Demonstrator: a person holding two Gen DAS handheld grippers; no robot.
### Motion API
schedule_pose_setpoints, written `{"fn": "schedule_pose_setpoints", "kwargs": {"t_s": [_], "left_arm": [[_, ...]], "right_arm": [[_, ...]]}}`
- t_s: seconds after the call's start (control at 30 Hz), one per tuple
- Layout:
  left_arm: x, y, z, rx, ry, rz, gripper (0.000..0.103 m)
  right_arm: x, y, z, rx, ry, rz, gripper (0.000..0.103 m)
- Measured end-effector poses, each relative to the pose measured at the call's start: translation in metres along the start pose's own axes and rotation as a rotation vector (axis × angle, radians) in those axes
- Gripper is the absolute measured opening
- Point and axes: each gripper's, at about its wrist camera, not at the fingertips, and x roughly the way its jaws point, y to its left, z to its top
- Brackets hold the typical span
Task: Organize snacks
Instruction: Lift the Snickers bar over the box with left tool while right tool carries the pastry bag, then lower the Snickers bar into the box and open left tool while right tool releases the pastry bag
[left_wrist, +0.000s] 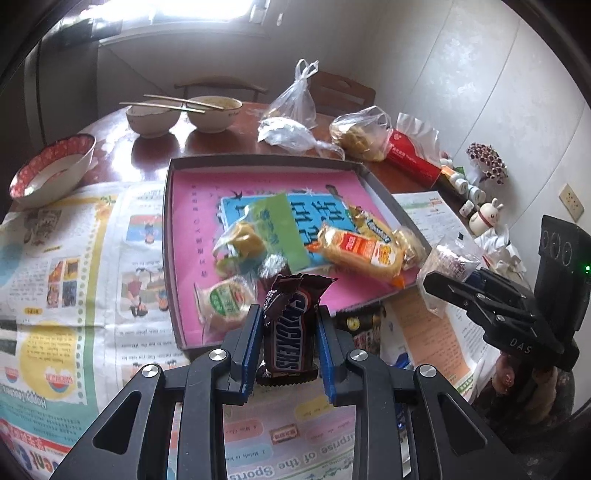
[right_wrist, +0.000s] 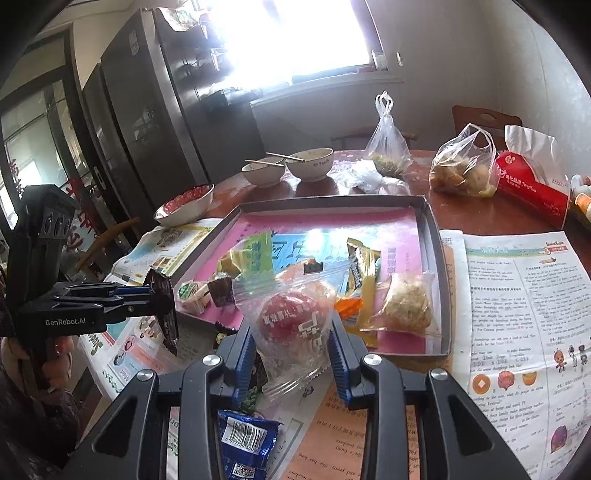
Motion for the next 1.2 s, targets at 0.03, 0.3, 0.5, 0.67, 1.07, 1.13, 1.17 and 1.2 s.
{"fn": "schedule_pose_setpoints", "kwargs": {"t_s": [0.03,0.3,0.5,0.67,1.07,1.13,1.17,1.2], "left_arm": [[0.001,-0.001,0.003,0.005,0.001,0.000,0.029],[0.010,-0.009,0.026,0.018,-0.006,-0.018,0.029],[0.021,-0.015,0.040,0.031,-0.004,-0.025,0.029],[0.029,-0.017,0.048,0.035,0.001,-0.029,0.029],[0.048,-0.017,0.055,0.034,0.031,-0.039,0.029],[0.049,-0.017,0.056,0.033,0.033,-0.038,0.029],[0.050,-0.016,0.056,0.031,0.034,-0.039,0.029],[0.051,-0.015,0.056,0.030,0.035,-0.041,0.029]], "right_arm": [[0.000,-0.001,0.001,0.003,0.000,0.001,0.037],[0.005,-0.014,0.009,0.026,0.003,-0.017,0.037],[0.009,-0.020,0.015,0.035,0.005,-0.021,0.037],[0.013,-0.025,0.018,0.043,0.011,-0.029,0.037],[0.027,-0.032,0.023,0.060,0.040,-0.050,0.037],[0.029,-0.033,0.024,0.060,0.044,-0.051,0.037],[0.029,-0.033,0.025,0.060,0.045,-0.053,0.037],[0.031,-0.032,0.025,0.057,0.048,-0.055,0.037]]}}
